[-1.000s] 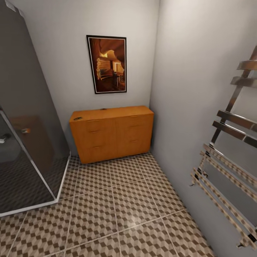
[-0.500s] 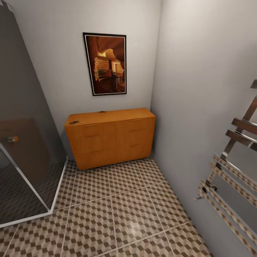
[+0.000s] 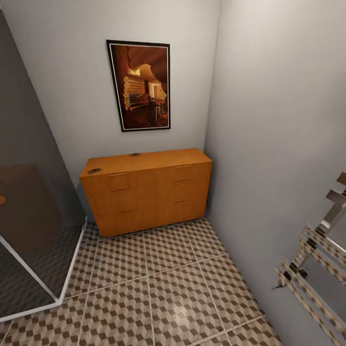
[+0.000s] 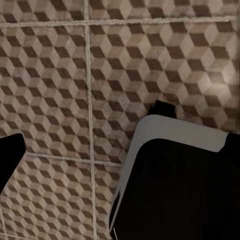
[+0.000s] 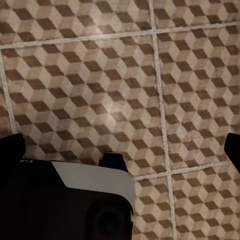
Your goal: Take the four mousetraps from the cabinet in the bathroom and place them on the bathroom floor. Make sure all four end up on the same floor surface, and ensure that at least two of them are either under or directly next to the same bathroom sink.
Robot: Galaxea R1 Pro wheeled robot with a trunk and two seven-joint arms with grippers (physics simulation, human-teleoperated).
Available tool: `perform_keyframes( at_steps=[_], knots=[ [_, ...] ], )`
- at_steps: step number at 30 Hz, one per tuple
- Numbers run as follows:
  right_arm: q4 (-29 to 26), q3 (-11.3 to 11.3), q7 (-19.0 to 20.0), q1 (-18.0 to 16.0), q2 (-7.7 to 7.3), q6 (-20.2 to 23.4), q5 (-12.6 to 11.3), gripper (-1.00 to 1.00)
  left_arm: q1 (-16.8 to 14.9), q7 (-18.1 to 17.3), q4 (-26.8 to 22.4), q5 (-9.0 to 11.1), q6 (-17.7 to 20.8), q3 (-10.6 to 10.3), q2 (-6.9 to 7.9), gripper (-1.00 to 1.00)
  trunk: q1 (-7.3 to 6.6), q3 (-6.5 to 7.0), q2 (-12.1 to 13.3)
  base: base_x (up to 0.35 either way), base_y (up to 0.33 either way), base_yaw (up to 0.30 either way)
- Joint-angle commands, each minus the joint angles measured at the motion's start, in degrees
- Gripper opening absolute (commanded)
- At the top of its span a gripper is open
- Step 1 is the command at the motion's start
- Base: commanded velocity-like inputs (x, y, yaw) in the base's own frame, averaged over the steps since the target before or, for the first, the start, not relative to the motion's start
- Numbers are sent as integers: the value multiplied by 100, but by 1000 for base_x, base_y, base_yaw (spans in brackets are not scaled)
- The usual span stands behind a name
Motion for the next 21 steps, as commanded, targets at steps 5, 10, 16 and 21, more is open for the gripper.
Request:
perform_keyframes(
  at_steps=[5, 10, 16, 21],
  knots=[
    [13, 49, -11, -5, 7, -29, -60, 100, -6, 8, 6, 41, 8, -49, -1, 100, 4, -7, -5, 301, 0, 0],
    [13, 51, -11, -8, 8, -29, -60, 100, -6, 8, 7, 41, 7, -49, -1, 100, 4, -7, -5, 300, 0, 0],
    [13, 50, -11, -5, 5, -29, -60, 100, -6, 8, 7, 41, 7, -49, -1, 100, 4, -7, -5, 263, 0, 0],
    [13, 49, -11, -6, 6, -29, -60, 100, -6, 8, 7, 46, 7, -49, 5, 100, 4, -7, -5, 131, 0, 0]
  ],
)
